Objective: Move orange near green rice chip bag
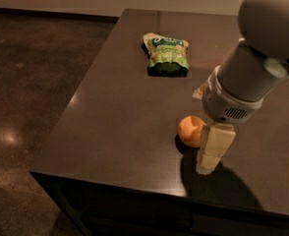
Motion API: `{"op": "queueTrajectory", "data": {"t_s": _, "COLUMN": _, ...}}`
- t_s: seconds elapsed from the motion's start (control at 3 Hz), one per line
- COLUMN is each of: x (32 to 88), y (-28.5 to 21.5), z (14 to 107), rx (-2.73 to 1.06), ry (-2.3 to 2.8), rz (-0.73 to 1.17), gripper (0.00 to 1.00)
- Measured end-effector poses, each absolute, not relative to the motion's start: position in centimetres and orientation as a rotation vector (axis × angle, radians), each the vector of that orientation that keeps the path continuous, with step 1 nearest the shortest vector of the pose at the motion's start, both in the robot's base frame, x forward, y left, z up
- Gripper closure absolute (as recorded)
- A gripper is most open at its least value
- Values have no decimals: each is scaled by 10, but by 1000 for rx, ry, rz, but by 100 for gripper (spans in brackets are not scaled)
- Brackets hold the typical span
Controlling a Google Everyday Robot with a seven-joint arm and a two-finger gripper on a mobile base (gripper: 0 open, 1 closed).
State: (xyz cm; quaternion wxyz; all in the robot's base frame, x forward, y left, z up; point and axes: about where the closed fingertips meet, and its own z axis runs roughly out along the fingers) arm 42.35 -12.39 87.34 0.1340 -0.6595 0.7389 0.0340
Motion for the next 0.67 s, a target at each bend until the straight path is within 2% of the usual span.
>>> {"op": "queueTrajectory", "data": {"t_s": 0.67, "x": 430, "y": -112, "z": 851, "rx": -1928, "ry": 2169, "rz": 134, "gripper": 0}}
